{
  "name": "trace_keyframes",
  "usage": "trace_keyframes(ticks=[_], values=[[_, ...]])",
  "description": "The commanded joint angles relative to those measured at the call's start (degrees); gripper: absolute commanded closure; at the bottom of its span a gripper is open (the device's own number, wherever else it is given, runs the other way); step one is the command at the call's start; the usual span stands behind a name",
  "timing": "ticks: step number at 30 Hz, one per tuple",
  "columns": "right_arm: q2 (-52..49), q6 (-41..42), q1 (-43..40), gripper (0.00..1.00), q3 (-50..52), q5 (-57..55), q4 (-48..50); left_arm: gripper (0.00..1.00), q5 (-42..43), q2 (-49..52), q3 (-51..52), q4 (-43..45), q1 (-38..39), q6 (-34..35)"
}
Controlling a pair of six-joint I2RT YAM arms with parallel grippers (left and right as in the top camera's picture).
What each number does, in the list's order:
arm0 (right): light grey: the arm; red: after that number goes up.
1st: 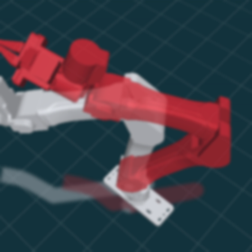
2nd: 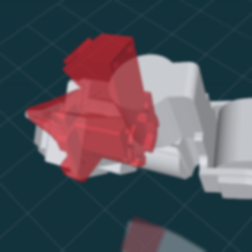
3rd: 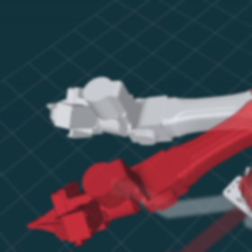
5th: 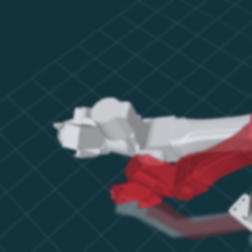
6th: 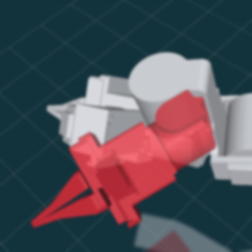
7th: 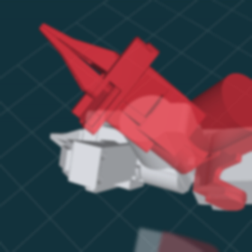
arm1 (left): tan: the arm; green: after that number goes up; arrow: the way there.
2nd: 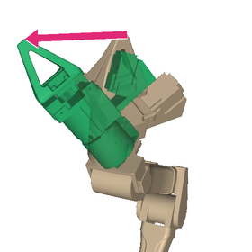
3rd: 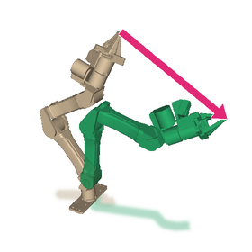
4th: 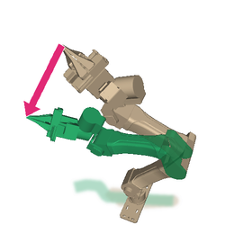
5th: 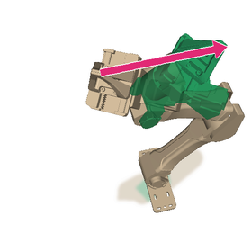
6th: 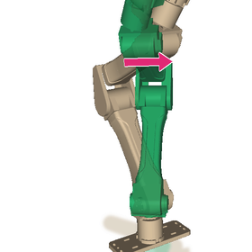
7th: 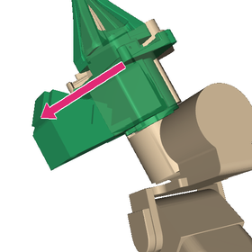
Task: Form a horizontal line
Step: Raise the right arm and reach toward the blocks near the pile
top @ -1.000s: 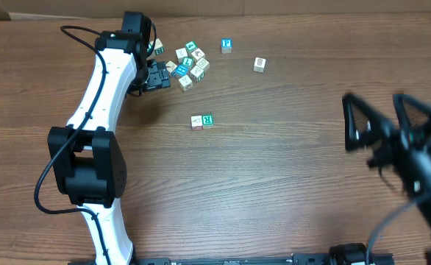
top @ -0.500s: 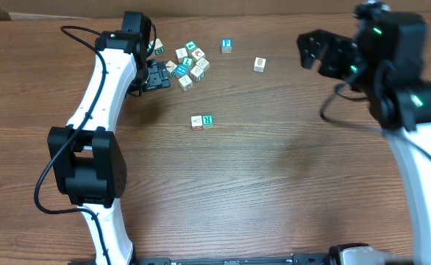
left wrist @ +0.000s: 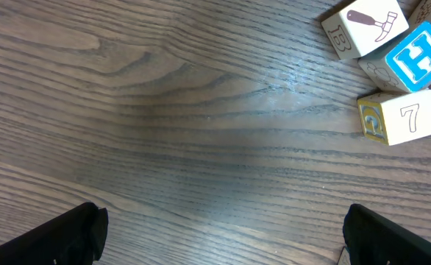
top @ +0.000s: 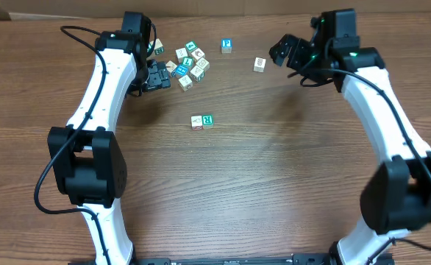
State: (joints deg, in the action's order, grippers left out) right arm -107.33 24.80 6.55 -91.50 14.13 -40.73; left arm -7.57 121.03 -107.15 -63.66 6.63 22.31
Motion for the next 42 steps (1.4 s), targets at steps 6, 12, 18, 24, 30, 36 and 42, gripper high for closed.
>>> trace_keyframes(ticks=[6, 12, 18, 24, 30, 36, 42], values=[[-5.4, 2.21, 6.75, 0.0, -1.18, -12.37, 1.84, 0.0, -0.5, -1.16, -0.79, 0.02, -0.24, -0.04], [-5.64, 2.73, 12.11, 0.0, -1.18, -19.98, 1.38, 0.0, -0.5, -1.16, -0.79, 0.0, -0.24, -0.04], [-5.64, 9.99, 14.08, 0.0, -1.18, -18.25, 1.77, 0.01, -0.5, -1.16, -0.79, 0.0, -0.24, -0.04], [-4.96, 9.94, 13.68, 0.19, -3.23, -14.03, 0.22, 0.0, -0.5, -1.14, -0.79, 0.0, -0.24, -0.04], [-4.96, 6.19, 12.48, 0.25, -17.88, -15.82, -12.17, 0.0, -0.5, -1.14, -0.79, 0.0, -0.24, -0.04], [-4.96, 0.92, 12.35, 0.1, -27.08, -22.27, -15.89, 0.01, -0.5, -1.14, -0.79, 0.0, -0.24, -0.04], [-6.29, 0.22, 12.35, 0.04, -26.95, -25.86, -15.3, 0.0, -0.5, -1.14, -0.79, 0.0, -0.24, -0.04]])
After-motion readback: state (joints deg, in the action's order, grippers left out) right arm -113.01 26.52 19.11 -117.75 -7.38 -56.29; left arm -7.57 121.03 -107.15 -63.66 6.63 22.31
